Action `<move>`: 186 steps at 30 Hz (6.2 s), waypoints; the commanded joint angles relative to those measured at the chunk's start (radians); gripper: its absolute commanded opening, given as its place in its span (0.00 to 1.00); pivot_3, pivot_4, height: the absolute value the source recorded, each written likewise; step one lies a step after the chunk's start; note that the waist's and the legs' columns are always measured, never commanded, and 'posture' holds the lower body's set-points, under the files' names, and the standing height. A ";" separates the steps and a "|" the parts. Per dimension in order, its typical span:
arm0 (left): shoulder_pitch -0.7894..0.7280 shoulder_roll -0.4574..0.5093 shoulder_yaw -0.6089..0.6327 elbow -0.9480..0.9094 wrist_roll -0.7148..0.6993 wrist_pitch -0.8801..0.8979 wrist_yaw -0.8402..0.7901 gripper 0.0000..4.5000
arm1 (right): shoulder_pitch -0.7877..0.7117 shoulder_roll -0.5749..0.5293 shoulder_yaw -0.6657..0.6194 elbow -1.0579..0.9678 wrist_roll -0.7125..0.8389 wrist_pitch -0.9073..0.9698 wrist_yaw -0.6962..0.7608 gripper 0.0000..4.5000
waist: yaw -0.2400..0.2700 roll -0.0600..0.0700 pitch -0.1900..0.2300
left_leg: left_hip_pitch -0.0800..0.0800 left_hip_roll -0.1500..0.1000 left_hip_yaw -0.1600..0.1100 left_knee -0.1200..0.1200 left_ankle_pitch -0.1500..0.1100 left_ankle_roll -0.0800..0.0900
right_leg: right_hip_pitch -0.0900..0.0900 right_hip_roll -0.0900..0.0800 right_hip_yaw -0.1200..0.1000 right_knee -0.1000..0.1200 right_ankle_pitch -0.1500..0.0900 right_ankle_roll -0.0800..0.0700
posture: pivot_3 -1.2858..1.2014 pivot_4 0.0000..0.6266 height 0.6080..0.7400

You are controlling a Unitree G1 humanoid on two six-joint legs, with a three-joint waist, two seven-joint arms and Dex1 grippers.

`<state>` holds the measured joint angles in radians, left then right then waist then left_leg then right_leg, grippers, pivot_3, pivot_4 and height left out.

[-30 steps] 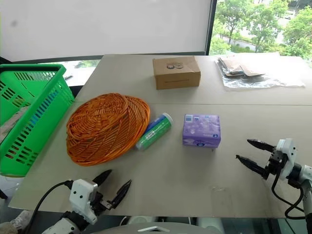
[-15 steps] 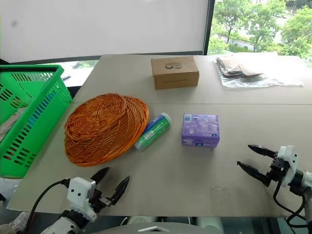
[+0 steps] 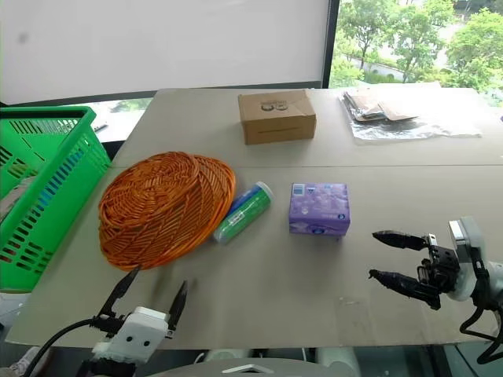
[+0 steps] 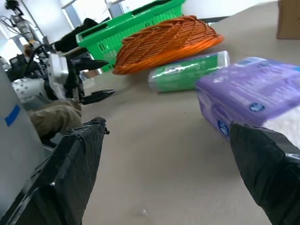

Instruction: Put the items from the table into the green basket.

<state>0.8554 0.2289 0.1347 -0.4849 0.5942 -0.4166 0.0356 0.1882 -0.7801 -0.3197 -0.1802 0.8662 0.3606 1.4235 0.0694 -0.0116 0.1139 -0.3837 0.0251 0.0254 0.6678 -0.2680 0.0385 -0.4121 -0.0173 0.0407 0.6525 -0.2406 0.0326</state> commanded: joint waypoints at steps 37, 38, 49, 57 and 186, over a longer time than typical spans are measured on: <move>-0.470 0.074 0.098 0.092 0.288 0.221 0.427 0.14 | -0.156 0.132 -0.070 -0.064 0.118 0.032 -0.132 1.00 | 0.010 -0.002 -0.019 | 0.001 0.000 0.001 0.001 -0.001 0.001 | 0.000 -0.003 -0.001 0.006 0.001 -0.001 | 0.59 0.10 1.00; -0.512 0.074 0.105 0.082 0.263 0.238 0.405 0.14 | -0.164 0.134 -0.067 -0.062 0.118 0.032 -0.134 1.00 | 0.013 -0.003 -0.020 | 0.001 0.001 0.001 0.001 -0.001 0.001 | 0.000 -0.003 -0.001 0.007 0.001 -0.001 | 0.59 0.10 1.00; -1.379 0.143 0.082 0.355 0.073 0.512 0.175 0.14 | -0.263 0.185 -0.034 -0.017 0.079 0.004 -0.165 1.00 | 0.035 -0.011 -0.031 | 0.001 -0.002 -0.005 0.004 0.000 0.001 | 0.003 -0.001 -0.007 0.010 0.007 -0.002 | 0.59 0.06 1.00; -1.752 0.191 -0.085 0.935 0.060 0.430 0.225 0.14 | -0.289 0.232 -0.026 -0.030 0.046 -0.035 -0.213 1.00 | 0.037 -0.010 -0.033 | -0.002 -0.005 -0.006 0.003 0.000 0.001 | 0.002 0.000 -0.008 0.007 0.007 -0.001 | 0.57 0.02 1.00; -1.349 0.483 0.363 0.260 -0.740 1.110 -0.246 0.99 | -0.690 0.180 0.185 -0.251 -0.036 0.225 -0.571 1.00 | 0.186 -0.023 -0.055 | -0.030 -0.006 -0.020 0.003 0.001 -0.005 | -0.021 -0.020 -0.034 0.006 0.008 -0.005 | 0.61 0.04 1.00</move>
<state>-0.4707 0.7448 0.5842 -0.1297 -0.0906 0.6741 -0.1700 -0.5013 -0.5839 -0.0973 -0.3875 0.8301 0.5981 0.8635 0.2550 -0.0347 0.0593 -0.4140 0.0191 0.0054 0.6715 -0.2670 0.0337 -0.4324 -0.0369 0.0062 0.6583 -0.2329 0.0281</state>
